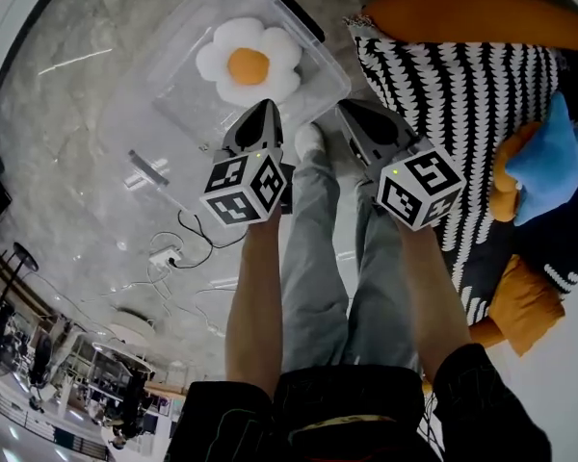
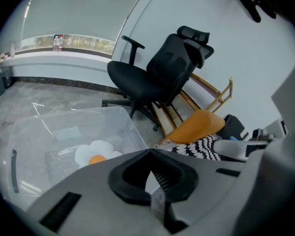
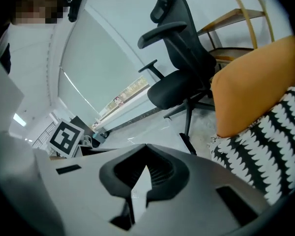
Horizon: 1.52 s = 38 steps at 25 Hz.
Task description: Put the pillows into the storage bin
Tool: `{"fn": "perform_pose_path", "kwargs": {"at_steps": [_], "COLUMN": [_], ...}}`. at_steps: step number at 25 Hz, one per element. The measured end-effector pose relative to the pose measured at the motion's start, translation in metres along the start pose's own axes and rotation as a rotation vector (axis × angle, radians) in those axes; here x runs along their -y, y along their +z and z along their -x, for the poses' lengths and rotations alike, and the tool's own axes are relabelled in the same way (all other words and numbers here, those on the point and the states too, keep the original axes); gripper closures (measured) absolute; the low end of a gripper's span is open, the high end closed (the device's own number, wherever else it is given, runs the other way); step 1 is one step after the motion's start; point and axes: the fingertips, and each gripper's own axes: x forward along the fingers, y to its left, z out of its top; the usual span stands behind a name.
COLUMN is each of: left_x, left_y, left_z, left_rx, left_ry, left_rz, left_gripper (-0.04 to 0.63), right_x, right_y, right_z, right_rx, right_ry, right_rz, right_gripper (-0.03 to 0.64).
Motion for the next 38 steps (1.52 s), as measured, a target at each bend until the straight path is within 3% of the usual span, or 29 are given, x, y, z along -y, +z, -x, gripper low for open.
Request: {"fn": "perform_pose_path", "kwargs": {"at_steps": [9,15,26,33,38], "left_x": [0.079,0.142,0.253,0.300,0.350], "left_y": [-0.008,-0.029,-0.064,-0.100,-0.118], "left_z": [0.000,-0.012,-0.024,-0.033,-0.036], "left_rx": [-0.027,-0.054,-0.116,-0.153,-0.113], "left_ry": [-0.083,-0.147,-0.272,-0.328,-0.416], "left_rz": [-0.139,-0.310,-0.442,-0.524,-0.544], "left_gripper": [0.597,0.597,0.597,0.597,0.597], "right_x": [0.021,0.053,0.111,0.138,0.165], "right_y": [0.037,0.023,0.002,-0.023,-0.045], "right_z": [0.085,0.140,0.247,0.296,0.338], "right_rx": [0.205,0.291,0.412,0.438,0.450], "right_ry": [-0.047,-0.137,-0.317,-0.409,-0.484], "right_rz": [-0.078,-0.104,-0.228,-0.200,-0.183], "right_gripper": [0.615,0.615,0.615,0.615,0.615]}}
